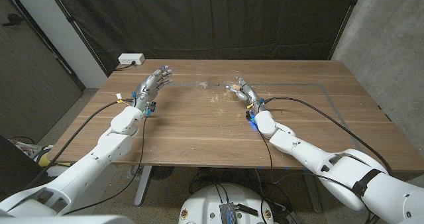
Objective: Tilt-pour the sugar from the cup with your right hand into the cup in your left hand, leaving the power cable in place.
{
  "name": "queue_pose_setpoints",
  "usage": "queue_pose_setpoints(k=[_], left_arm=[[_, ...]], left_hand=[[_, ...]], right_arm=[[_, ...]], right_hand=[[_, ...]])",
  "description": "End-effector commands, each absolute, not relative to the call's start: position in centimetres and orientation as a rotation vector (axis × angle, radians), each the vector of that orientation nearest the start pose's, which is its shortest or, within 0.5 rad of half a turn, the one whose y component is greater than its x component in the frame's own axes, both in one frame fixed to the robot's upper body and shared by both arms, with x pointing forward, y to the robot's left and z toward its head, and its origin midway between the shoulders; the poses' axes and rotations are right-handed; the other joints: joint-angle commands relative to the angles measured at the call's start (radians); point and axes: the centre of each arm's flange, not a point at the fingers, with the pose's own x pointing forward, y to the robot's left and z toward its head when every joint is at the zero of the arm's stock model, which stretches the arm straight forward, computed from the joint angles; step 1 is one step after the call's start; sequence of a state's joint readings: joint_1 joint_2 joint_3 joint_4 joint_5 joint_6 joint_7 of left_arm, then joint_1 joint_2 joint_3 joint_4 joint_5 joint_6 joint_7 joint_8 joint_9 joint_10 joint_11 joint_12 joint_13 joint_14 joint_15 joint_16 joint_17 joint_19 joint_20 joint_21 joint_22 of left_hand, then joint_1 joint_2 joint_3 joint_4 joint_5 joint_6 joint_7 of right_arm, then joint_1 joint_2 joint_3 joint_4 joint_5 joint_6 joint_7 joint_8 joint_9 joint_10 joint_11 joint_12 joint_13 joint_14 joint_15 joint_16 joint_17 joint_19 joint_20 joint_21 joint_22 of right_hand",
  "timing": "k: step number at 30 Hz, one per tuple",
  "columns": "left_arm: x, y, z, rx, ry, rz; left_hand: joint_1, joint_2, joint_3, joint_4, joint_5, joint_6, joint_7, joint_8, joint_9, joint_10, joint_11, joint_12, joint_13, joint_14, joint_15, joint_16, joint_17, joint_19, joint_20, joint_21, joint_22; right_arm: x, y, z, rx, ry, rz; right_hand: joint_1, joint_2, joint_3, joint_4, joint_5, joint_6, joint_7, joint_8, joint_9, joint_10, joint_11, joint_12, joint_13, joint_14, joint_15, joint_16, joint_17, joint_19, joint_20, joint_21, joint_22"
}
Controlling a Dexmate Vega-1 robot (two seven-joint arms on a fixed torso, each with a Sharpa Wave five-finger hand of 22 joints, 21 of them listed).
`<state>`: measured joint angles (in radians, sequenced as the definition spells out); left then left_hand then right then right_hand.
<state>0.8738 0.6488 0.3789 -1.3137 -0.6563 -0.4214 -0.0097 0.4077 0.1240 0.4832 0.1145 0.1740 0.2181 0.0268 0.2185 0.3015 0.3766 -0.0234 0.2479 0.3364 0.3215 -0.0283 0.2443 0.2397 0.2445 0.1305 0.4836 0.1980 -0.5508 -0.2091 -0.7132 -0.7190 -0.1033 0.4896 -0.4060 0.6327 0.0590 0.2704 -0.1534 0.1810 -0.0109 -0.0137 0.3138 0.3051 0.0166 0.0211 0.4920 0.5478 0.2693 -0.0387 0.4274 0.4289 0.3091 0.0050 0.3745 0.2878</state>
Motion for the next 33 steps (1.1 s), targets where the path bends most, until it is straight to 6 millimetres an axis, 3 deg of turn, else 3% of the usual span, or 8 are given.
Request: queue_pose_setpoints(k=[1,7,11,19,33], left_arm=[[63.4,33.9,-1.7,0.065,-0.680,-0.150],[63.5,33.9,-1.9,0.061,-0.675,-0.146],[63.5,33.9,-1.9,0.059,-0.675,-0.143],[63.9,33.8,-1.8,0.060,-0.668,-0.142],[64.3,33.9,-1.9,0.058,-0.653,-0.140]], left_hand=[[-0.002,-0.003,0.004,0.005,0.002,0.007,-0.001,0.004,-0.001,0.005,0.002,0.004,0.004,0.009,-0.001,0.007,0.007,0.007,-0.006,0.000,0.002],[-0.003,-0.003,0.004,0.005,0.002,0.007,-0.001,0.004,-0.002,0.006,0.005,0.004,0.004,0.011,-0.002,0.009,0.010,0.007,-0.007,0.001,0.003],[-0.004,-0.004,0.004,0.005,0.002,0.007,-0.002,0.004,-0.003,0.007,0.004,0.004,0.004,0.011,-0.002,0.010,0.012,0.007,-0.006,0.001,0.003],[-0.005,-0.003,0.005,0.005,0.002,0.010,-0.001,0.006,-0.005,0.006,0.004,0.004,0.004,0.015,-0.001,0.013,0.016,0.007,-0.007,0.001,0.004],[-0.006,-0.004,0.005,0.005,0.003,0.009,0.001,0.006,-0.007,0.008,0.001,0.004,0.004,0.019,-0.005,0.016,0.022,0.009,-0.008,0.003,0.004]], right_arm=[[70.2,-13.8,-7.7,-0.498,-0.731,0.028],[70.3,-13.8,-7.6,-0.495,-0.729,0.024],[70.2,-14.0,-6.9,-0.511,-0.730,0.040],[69.2,-14.5,-4.5,-0.584,-0.685,0.080],[68.3,-15.8,-2.4,-0.691,-0.615,0.097]], right_hand=[[0.053,0.007,-0.010,-0.007,-0.001,0.037,-0.008,0.044,0.045,0.016,-0.013,0.079,0.096,0.025,-0.094,0.085,0.109,0.024,-0.030,0.029,0.027],[0.096,0.016,-0.020,-0.008,-0.001,0.052,-0.017,0.080,0.087,0.019,-0.032,0.143,0.183,0.027,-0.114,0.158,0.210,0.030,-0.043,0.050,0.050],[0.119,0.013,-0.032,-0.007,-0.001,0.056,-0.018,0.102,0.115,0.007,-0.029,0.181,0.240,0.011,-0.119,0.204,0.280,0.027,-0.045,0.062,0.065],[0.130,0.009,-0.043,-0.004,-0.001,0.050,-0.010,0.114,0.135,-0.002,-0.025,0.206,0.280,-0.002,-0.117,0.238,0.331,0.024,-0.043,0.071,0.076],[0.142,0.006,-0.055,-0.002,-0.001,0.054,-0.002,0.129,0.155,-0.005,-0.016,0.230,0.314,-0.010,-0.117,0.274,0.379,0.025,-0.038,0.079,0.080]])
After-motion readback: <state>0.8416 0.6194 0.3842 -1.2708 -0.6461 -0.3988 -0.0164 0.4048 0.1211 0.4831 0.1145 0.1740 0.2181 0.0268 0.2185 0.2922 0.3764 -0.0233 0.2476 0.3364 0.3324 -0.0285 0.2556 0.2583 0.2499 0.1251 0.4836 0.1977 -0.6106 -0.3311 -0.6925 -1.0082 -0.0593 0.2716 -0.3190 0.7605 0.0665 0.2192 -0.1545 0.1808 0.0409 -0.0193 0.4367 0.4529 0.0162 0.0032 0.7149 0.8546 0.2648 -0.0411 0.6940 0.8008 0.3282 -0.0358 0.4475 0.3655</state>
